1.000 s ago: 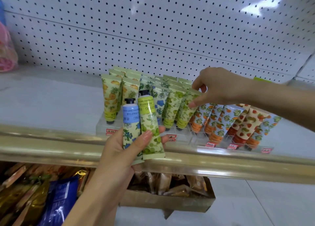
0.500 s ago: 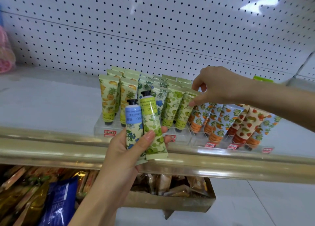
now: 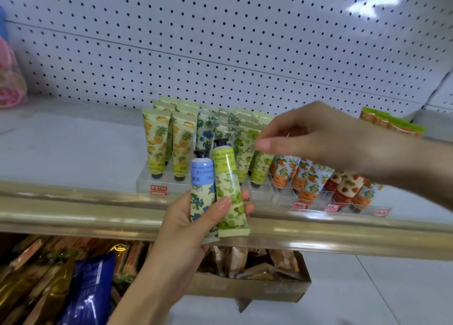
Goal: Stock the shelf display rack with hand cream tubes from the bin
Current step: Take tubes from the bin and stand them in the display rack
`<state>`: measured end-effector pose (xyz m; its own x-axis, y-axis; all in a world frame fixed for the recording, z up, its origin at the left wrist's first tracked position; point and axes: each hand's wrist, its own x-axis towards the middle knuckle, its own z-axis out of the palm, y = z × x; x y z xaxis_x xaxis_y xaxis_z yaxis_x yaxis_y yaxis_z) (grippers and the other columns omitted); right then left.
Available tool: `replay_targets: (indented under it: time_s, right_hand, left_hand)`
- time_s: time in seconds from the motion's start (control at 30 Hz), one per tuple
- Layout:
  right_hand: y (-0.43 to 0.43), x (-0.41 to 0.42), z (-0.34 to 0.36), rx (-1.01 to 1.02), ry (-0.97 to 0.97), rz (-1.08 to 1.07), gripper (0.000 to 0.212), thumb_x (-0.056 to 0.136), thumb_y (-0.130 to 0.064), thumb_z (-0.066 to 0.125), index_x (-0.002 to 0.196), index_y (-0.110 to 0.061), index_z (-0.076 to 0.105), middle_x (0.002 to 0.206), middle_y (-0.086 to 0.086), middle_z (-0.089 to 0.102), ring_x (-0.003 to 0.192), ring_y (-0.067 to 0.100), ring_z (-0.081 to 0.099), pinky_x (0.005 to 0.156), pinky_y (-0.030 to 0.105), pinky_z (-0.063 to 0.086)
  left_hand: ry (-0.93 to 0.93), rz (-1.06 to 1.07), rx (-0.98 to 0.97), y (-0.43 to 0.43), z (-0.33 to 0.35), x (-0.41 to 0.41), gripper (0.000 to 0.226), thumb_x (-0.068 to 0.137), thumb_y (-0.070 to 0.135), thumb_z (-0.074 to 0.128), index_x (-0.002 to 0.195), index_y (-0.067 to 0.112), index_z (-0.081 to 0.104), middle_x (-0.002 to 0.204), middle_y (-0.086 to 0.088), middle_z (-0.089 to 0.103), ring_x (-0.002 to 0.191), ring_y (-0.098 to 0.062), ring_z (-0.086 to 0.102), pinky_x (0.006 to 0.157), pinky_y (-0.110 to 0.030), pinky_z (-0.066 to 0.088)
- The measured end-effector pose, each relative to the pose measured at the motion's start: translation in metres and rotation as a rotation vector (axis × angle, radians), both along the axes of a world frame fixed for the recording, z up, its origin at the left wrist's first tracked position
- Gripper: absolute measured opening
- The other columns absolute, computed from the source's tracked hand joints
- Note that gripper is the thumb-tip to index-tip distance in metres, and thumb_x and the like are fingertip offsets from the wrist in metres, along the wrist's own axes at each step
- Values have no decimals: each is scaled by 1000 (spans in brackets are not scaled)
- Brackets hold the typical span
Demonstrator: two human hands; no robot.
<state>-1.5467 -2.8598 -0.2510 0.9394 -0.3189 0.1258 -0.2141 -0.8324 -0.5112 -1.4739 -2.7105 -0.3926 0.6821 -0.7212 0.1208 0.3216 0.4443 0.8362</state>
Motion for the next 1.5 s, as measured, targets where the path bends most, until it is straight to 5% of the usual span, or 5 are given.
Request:
replay_targets:
  time_s: [0.4,0.6,0.77,1.2,1.5]
  right_hand:
    - [36,1,-52,500,-67,1,24,79,-37,67,73,-14,66,60,-1,55,52,0,51,51,6,38]
    - [28,2,-37,615,-185,-96,41,87,-34,53,97,4,59,98,27,67,85,35,67,83,42,54]
    - [23,-10,-10,750,0,-91,18,85,-25,57,87,-7,61,71,13,64,58,22,62,49,27,53]
    - [-6,-13,18,-189,146,-120,23,69,-30,78,73,-11,66,61,0,71,54,6,67,52,17,51]
    - [-18,10,-8,-233,161,-147,19,84,-26,69,78,-9,63,75,-1,74,62,-1,69,64,13,54]
  left_hand:
    - [-76,6,52,5,-5,0,38,64,26,66,99,13,72,96,-11,74,89,-26,71,75,-33,58]
    - [-78,130,97,10,-4,8,36,71,29,60,106,22,69,79,1,71,56,-9,55,49,-23,44]
    - [14,138,46,13,-3,7,44,76,43,56,112,16,59,73,-4,60,45,-10,33,39,-22,28]
    - [-106,197,110,16,-6,3,47,64,38,65,109,26,68,105,8,72,103,-10,64,86,-28,44]
    - [-71,249,11,20,-3,7,64,59,19,70,119,36,54,99,-9,73,75,-25,71,64,-40,60]
